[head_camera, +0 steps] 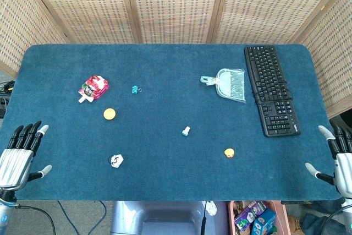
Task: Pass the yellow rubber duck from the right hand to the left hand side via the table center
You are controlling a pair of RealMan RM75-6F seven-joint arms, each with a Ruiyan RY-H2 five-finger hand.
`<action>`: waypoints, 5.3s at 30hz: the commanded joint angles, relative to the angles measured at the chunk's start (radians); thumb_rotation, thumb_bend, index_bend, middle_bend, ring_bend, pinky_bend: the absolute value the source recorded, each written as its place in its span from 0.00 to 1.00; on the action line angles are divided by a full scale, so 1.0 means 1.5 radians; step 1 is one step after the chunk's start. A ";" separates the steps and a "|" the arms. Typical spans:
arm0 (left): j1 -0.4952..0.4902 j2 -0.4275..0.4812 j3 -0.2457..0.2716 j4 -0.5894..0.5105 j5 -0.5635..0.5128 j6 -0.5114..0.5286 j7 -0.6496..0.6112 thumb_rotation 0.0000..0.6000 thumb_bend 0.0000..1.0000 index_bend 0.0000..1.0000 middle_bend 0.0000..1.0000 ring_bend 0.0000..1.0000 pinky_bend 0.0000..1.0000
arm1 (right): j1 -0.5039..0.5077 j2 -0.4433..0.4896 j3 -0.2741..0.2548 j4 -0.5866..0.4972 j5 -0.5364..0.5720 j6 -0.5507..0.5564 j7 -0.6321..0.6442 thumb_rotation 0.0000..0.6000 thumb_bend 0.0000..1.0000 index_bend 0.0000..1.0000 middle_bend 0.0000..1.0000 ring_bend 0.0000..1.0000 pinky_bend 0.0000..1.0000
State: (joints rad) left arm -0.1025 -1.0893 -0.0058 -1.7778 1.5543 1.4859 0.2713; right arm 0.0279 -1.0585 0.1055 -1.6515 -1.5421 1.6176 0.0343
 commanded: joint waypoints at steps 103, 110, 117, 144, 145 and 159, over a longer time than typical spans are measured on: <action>-0.067 0.029 -0.046 0.000 -0.155 -0.135 -0.064 1.00 0.00 0.00 0.00 0.00 0.00 | 0.714 -0.431 0.133 0.295 0.340 -0.702 -0.237 1.00 0.44 0.50 0.00 0.00 0.00; -0.073 0.038 -0.049 0.006 -0.162 -0.146 -0.085 1.00 0.00 0.00 0.00 0.00 0.00 | 0.751 -0.497 0.110 0.366 0.414 -0.701 -0.287 1.00 0.44 0.50 0.00 0.00 0.00; -0.075 0.042 -0.049 0.005 -0.164 -0.148 -0.094 1.00 0.00 0.00 0.00 0.00 0.00 | 0.765 -0.515 0.090 0.399 0.458 -0.699 -0.321 1.00 0.27 0.43 0.00 0.00 0.00; -0.099 0.007 -0.049 0.058 -0.109 -0.146 -0.123 1.00 0.00 0.00 0.00 0.00 0.00 | 0.480 -0.125 -0.007 0.056 0.271 -0.329 -0.202 1.00 0.00 0.05 0.00 0.00 0.00; -0.106 0.001 -0.051 0.068 -0.100 -0.149 -0.123 1.00 0.00 0.00 0.00 0.00 0.00 | 0.450 -0.111 -0.018 0.064 0.253 -0.293 -0.184 1.00 0.00 0.05 0.00 0.00 0.00; -0.316 -0.077 -0.103 0.115 -0.029 -0.347 -0.092 1.00 0.00 0.00 0.00 0.00 0.00 | 0.224 -0.103 -0.065 0.171 0.177 -0.071 0.026 1.00 0.00 0.03 0.00 0.00 0.00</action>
State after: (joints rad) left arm -0.5050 -1.1626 -0.1369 -1.6294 1.4936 1.0379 0.1147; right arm 0.3850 -1.2177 0.0192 -1.3982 -1.2653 1.4942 0.0603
